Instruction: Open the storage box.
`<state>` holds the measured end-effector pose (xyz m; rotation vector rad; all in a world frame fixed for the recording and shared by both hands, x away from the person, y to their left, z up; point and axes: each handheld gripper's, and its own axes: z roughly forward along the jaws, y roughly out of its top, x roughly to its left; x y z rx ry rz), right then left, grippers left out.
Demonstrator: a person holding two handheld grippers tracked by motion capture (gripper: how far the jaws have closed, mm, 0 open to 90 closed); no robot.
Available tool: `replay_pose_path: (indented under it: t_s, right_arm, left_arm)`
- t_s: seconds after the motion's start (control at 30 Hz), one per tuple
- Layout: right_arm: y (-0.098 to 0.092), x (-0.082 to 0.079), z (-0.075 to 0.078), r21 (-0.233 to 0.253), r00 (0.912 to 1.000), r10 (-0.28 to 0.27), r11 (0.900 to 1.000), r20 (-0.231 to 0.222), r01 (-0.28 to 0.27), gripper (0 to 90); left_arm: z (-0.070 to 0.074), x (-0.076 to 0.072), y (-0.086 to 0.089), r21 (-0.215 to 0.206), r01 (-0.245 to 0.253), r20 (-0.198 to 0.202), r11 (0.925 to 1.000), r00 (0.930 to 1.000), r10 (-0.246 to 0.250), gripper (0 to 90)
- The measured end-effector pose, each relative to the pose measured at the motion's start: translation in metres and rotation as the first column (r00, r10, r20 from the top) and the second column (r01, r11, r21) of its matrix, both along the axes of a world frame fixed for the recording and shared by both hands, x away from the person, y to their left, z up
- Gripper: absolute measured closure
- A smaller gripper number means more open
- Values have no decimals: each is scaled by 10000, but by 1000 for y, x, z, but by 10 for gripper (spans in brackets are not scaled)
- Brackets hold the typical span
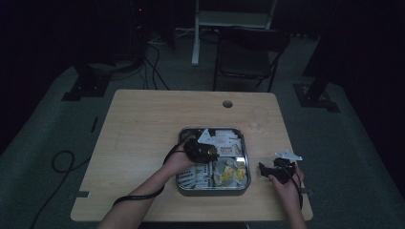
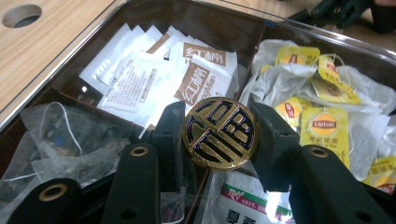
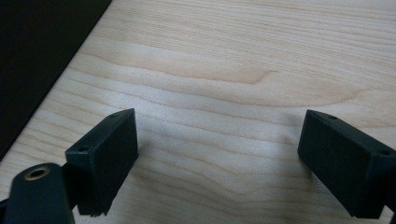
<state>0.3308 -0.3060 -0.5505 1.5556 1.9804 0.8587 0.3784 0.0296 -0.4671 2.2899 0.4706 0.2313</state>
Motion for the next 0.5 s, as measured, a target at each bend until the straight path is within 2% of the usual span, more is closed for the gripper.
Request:
replay_pose_path:
  t_s: [0.03, 0.23, 0.5]
  right_arm:
    - [0, 0, 0, 0, 10000, -2, 10000, -4, 2, 117]
    - [0, 0, 0, -13, 10000, 9, 10000, 10, -9, 117]
    - [0, 0, 0, -16, 10000, 10, 10000, 11, -10, 117]
  left_arm:
    - [1, 0, 1, -85, -12, -61, 10000, 10000, 12, 596]
    - [10, 0, 4, 0, 54, 67, 10000, 10000, -54, 596]
    - [20, 2, 13, -60, -232, 147, 9997, 9996, 233, 596]
